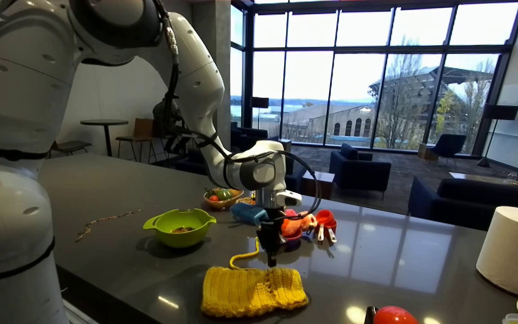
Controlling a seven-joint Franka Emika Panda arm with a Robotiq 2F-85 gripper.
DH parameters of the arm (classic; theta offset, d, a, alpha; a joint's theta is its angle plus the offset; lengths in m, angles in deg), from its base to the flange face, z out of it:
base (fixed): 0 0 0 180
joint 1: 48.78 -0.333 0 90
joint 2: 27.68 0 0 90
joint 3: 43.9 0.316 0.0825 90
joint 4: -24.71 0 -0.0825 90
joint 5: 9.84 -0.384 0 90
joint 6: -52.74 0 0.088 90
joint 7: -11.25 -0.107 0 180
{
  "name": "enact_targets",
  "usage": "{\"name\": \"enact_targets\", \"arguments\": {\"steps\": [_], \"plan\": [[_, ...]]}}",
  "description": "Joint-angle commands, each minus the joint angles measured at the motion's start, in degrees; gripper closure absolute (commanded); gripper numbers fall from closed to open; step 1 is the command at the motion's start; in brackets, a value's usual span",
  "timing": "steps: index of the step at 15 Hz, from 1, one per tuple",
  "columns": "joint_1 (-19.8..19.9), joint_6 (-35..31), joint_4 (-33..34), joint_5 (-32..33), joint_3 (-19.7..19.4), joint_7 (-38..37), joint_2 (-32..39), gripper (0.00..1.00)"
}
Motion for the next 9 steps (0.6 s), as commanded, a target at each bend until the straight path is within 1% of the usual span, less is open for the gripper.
{"name": "enact_targets", "arguments": {"steps": [1, 9], "plan": [[0.41, 1.35, 2.76, -1.78, 0.32, 0.66, 2.76, 1.00], [0.28, 1.84, 5.83, -2.26, 0.17, 0.39, 6.97, 1.00]]}}
